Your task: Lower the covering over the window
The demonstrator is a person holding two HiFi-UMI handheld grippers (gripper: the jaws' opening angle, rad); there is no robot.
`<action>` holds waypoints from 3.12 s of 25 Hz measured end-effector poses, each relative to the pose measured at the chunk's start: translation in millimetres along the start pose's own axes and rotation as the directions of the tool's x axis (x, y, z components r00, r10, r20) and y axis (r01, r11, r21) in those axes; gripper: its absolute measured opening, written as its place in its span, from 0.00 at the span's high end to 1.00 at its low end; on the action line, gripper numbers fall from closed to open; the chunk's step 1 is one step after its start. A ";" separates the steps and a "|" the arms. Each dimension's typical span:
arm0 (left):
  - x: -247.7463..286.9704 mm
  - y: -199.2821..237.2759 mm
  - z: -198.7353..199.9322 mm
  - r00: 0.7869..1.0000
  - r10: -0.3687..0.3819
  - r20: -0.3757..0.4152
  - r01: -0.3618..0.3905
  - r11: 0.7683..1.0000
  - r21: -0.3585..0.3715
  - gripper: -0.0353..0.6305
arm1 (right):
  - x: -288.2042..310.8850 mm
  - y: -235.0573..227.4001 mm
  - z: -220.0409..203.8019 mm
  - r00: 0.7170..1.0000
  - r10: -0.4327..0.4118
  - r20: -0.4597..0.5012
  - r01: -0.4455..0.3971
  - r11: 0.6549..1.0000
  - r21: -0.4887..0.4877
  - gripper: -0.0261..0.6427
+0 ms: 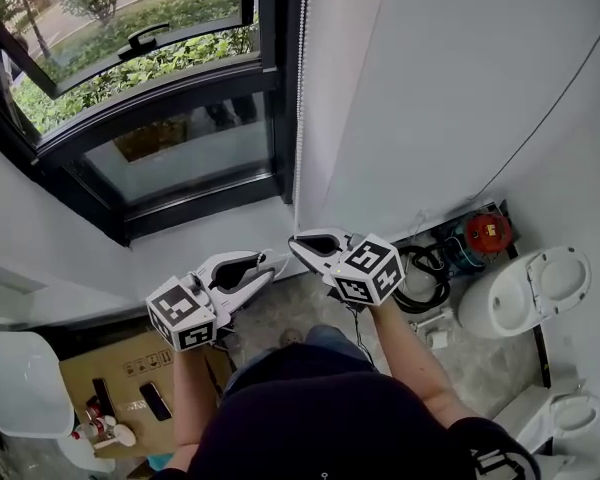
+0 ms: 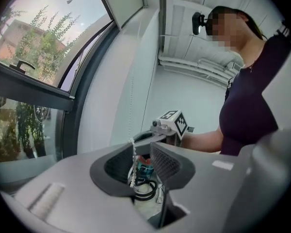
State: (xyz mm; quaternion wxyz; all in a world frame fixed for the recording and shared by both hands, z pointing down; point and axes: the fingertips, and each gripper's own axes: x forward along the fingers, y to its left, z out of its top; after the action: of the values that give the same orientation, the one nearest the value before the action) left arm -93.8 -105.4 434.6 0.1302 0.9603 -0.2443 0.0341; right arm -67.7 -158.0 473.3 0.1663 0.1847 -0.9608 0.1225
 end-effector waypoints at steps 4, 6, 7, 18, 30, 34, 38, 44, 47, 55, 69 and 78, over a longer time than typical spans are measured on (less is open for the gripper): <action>-12.0 5.4 -10.8 0.999 0.035 -0.011 -0.035 0.999 -0.019 0.80 | 0.6 -1.3 -1.1 1.000 0.006 0.014 -0.006 1.000 0.027 0.94; -18.3 8.2 -6.7 0.998 0.057 0.030 -0.055 0.997 -0.049 0.80 | 0.0 0.6 -0.5 1.000 0.013 0.023 -0.014 1.000 0.028 0.94; -21.4 10.3 -2.7 0.996 0.070 0.057 -0.066 0.996 -0.065 0.80 | 0.5 1.4 0.2 1.000 0.018 0.023 -0.019 1.000 0.024 0.94; 12.2 -9.3 27.8 0.991 -0.012 0.130 0.018 0.999 -0.042 0.80 | -13.5 17.9 -6.1 0.993 0.101 0.063 -0.104 0.993 0.049 0.94; 89.4 -39.5 45.9 0.996 -0.064 0.068 0.067 0.997 -0.049 0.80 | -55.6 41.2 -49.1 0.945 0.316 -0.083 -0.309 0.947 0.089 0.94; 96.3 -42.2 45.4 0.995 -0.037 0.090 0.043 0.997 -0.066 0.80 | -62.1 43.8 -51.5 0.933 0.356 -0.042 -0.351 0.931 0.101 0.94; 102.5 -49.0 40.7 0.995 -0.025 0.094 0.031 0.998 -0.063 0.80 | -69.5 36.7 -54.3 0.934 0.356 -0.040 -0.353 0.933 0.070 0.94; 109.3 -57.6 37.8 0.998 -0.005 0.065 0.007 0.999 -0.032 0.83 | -76.7 38.4 -56.2 0.922 0.378 -0.082 -0.378 0.926 0.019 0.94; 110.3 -58.5 36.8 0.998 -0.016 0.056 0.017 0.999 -0.031 0.91 | -78.4 38.7 -56.8 0.918 0.388 -0.078 -0.389 0.921 0.013 0.94; 126.5 -64.7 13.7 0.994 -0.081 -0.075 0.078 0.996 -0.046 0.91 | -83.5 38.7 -78.0 0.910 0.397 -0.115 -0.396 0.918 0.035 0.94; 125.6 -64.0 -15.0 0.995 -0.073 -0.070 0.061 0.984 -0.168 0.91 | -77.1 40.7 -103.6 0.886 0.431 -0.173 -0.416 0.902 0.116 0.94; 104.2 -54.4 -18.5 0.991 0.002 -0.131 -0.016 0.994 -0.104 0.91 | -67.1 45.9 -101.2 0.876 0.435 -0.206 -0.425 0.900 0.093 0.94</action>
State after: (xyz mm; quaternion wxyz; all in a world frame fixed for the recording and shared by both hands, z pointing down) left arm 23.7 -102.4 453.2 0.1960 0.9467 -0.2411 0.0845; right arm 0.8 -65.5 533.4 0.2368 -0.0445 -0.9502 0.1976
